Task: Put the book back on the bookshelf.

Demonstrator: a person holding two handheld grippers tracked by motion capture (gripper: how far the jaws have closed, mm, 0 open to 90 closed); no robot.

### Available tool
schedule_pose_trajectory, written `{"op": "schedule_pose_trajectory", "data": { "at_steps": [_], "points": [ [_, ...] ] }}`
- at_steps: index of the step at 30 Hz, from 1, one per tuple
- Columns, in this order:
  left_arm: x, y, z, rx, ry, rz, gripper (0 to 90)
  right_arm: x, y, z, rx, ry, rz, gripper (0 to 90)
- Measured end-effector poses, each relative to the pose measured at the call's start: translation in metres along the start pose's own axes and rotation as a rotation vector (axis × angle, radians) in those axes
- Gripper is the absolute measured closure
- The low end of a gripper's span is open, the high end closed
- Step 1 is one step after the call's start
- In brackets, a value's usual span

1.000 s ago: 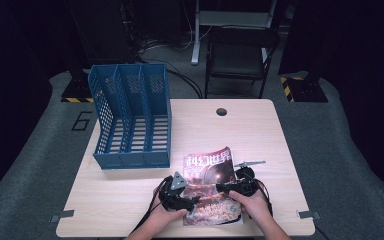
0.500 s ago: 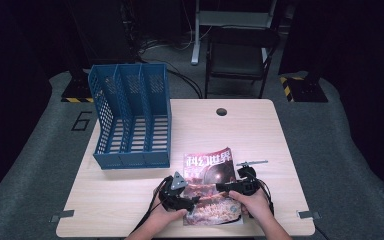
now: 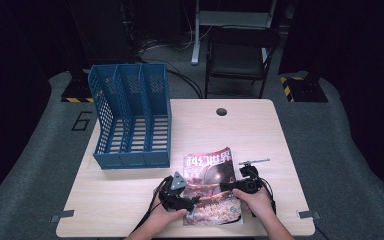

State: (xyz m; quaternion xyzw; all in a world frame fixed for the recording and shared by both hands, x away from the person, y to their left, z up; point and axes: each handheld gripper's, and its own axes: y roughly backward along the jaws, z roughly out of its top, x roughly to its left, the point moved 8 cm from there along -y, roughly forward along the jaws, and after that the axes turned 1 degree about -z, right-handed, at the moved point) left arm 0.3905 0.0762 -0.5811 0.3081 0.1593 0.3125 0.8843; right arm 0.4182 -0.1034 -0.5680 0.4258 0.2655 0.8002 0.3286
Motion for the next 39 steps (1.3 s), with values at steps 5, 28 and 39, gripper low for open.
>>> {"op": "schedule_pose_trajectory", "data": {
  "at_steps": [5,28,39],
  "points": [
    [0.0,0.0,0.0,0.005,-0.006,0.0,18.0,0.0,0.0,-0.001,0.013,-0.019,0.001,69.3],
    [0.001,0.001,0.0,0.01,-0.007,-0.014,18.1,0.001,0.005,-0.002,-0.053,0.007,0.044,85.8],
    [0.001,-0.001,0.002,0.0,0.004,-0.004,17.4,0.008,0.01,-0.002,-0.09,0.038,0.058,86.6]
  ]
}}
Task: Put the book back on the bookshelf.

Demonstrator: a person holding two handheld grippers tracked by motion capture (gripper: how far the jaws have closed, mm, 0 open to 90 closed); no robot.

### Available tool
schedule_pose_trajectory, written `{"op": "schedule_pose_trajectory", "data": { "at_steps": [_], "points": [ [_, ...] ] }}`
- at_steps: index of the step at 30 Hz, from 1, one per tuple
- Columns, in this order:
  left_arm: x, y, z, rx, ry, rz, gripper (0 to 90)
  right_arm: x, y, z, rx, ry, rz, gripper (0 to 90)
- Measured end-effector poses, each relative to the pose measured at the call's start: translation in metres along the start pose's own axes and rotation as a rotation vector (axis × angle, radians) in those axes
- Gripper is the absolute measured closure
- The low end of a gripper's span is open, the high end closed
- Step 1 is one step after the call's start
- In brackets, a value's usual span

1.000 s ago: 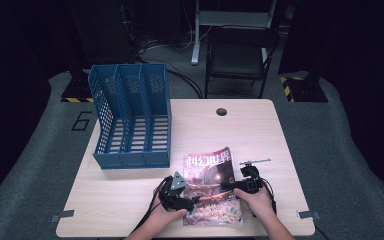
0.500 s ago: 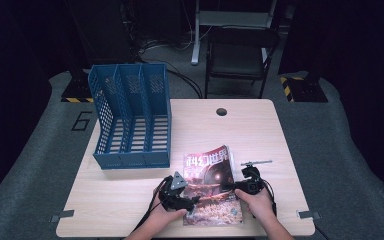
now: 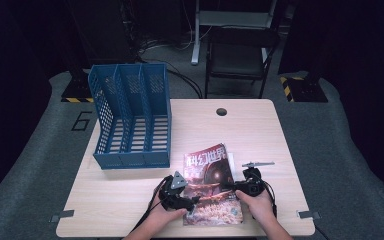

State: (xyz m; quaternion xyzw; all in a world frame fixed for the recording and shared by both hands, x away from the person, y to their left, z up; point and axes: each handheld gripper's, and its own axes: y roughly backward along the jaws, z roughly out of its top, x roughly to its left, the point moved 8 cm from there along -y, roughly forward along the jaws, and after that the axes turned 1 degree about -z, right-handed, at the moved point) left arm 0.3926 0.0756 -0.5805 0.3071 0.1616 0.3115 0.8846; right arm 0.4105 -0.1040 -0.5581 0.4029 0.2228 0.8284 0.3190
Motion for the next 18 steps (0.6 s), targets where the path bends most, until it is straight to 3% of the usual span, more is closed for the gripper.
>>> {"op": "schedule_pose_trajectory", "data": {
  "at_steps": [7,8,12,15,18],
  "points": [
    [0.003,0.0016,-0.0006,0.008,-0.018,-0.01,20.1,-0.0004,-0.0001,-0.0004,-0.007,0.011,-0.003,86.6],
    [0.0032,0.0026,-0.0008,0.008,-0.001,-0.018,21.5,0.0004,0.0003,-0.0001,-0.014,0.017,-0.006,86.6],
    [0.0052,0.003,0.0001,0.014,-0.005,-0.017,23.3,0.0027,0.0013,-0.0001,-0.025,0.029,-0.012,86.7],
    [0.0042,0.0024,0.0007,0.005,0.014,-0.015,23.7,0.0038,0.0022,-0.0001,-0.032,0.034,-0.014,86.6],
    [0.005,0.0045,-0.0005,0.012,0.004,-0.023,24.4,0.0064,0.0034,0.0008,-0.044,0.046,-0.017,86.7]
  ]
}}
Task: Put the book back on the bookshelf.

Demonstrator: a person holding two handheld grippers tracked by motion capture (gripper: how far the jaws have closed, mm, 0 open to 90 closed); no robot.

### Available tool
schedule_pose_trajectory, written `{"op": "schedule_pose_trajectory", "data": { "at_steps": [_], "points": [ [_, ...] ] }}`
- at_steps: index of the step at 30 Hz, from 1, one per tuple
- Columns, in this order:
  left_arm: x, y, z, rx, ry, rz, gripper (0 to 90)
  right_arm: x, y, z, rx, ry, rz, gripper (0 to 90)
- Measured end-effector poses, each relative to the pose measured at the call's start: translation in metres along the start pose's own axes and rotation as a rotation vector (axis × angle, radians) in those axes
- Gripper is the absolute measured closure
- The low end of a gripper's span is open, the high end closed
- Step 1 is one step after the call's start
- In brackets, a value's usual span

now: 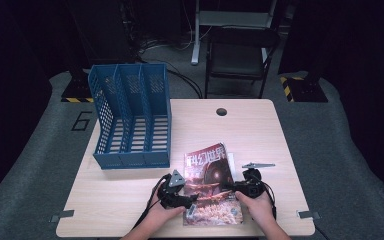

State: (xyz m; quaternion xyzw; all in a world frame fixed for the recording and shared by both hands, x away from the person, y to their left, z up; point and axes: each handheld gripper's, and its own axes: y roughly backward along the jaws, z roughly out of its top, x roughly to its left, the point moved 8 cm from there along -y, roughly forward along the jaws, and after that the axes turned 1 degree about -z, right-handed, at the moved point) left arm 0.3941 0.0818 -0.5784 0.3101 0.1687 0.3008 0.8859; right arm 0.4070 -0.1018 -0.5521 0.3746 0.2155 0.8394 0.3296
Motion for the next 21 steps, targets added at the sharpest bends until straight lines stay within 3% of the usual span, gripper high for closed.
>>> {"op": "schedule_pose_trajectory", "data": {
  "at_steps": [7,11,15,18,21],
  "points": [
    [0.003,0.002,-0.001,0.013,0.008,0.001,25.1,0.004,0.002,0.002,-0.01,0.003,0.001,86.7],
    [0.003,0.001,0.0,0.001,0.027,0.006,25.3,0.005,0.003,0.004,-0.03,0.031,0.006,86.7],
    [0.005,0.001,0.002,-0.004,0.056,-0.006,24.3,0.009,0.005,0.005,-0.043,0.044,0.006,86.7],
    [0.008,-0.002,0.004,-0.012,0.088,0.003,16.6,0.013,0.01,0.005,-0.07,0.054,0.006,86.7],
    [0.009,-0.003,0.007,-0.017,0.122,-0.03,13.9,0.021,0.016,0.006,-0.103,0.088,0.0,86.8]
  ]
}}
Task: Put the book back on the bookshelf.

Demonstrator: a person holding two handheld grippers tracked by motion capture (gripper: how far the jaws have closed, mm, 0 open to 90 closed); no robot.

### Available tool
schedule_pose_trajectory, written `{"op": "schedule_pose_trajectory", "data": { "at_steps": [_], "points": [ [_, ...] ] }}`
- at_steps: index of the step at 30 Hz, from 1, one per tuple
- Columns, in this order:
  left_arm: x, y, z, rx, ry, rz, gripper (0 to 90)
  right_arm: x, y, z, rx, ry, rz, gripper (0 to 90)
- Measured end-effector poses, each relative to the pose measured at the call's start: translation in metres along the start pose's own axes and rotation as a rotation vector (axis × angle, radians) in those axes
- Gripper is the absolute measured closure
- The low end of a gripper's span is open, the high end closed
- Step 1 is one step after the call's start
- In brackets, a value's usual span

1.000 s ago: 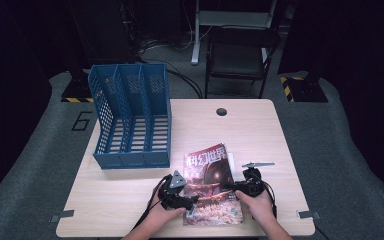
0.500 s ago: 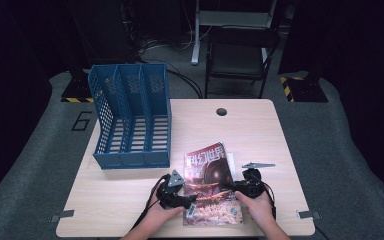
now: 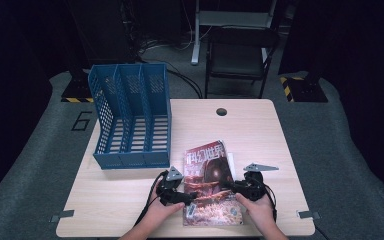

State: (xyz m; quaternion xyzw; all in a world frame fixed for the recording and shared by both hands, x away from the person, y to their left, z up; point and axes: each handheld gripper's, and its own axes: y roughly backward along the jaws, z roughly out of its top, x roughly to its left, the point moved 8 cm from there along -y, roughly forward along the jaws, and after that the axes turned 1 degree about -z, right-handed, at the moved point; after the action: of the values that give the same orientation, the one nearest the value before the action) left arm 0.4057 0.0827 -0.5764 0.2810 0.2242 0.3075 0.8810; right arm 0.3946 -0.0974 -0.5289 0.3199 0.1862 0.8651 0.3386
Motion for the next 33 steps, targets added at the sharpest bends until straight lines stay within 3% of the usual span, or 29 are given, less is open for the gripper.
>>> {"op": "schedule_pose_trajectory", "data": {
  "at_steps": [4,7,13,17,20,21,25,33],
  "points": [
    [0.0,-0.002,0.003,-0.007,0.013,-0.026,11.4,0.005,0.005,0.001,-0.036,0.049,-0.007,86.7],
    [-0.003,-0.008,0.007,-0.006,0.022,-0.072,7.8,0.007,0.008,0.001,-0.051,0.065,-0.001,86.7],
    [-0.007,-0.015,0.011,-0.022,0.026,-0.112,1.2,0.011,0.015,0.001,-0.079,0.076,0.0,86.8],
    [-0.015,-0.019,0.011,-0.01,-0.019,-0.17,0.4,0.013,0.018,0.0,-0.092,0.088,0.012,86.7],
    [-0.026,-0.021,0.011,0.0,-0.036,-0.246,0.6,0.014,0.019,0.001,-0.101,0.091,0.025,86.8],
    [-0.028,-0.022,0.011,0.002,-0.055,-0.248,0.6,0.015,0.02,0.001,-0.107,0.095,0.029,86.7],
    [-0.028,-0.022,0.011,0.012,-0.063,-0.237,1.9,0.016,0.021,0.001,-0.108,0.091,0.038,86.7],
    [-0.023,-0.02,0.012,-0.02,-0.029,-0.203,13.7,0.005,0.015,-0.001,-0.082,0.047,0.032,85.6]
  ]
}}
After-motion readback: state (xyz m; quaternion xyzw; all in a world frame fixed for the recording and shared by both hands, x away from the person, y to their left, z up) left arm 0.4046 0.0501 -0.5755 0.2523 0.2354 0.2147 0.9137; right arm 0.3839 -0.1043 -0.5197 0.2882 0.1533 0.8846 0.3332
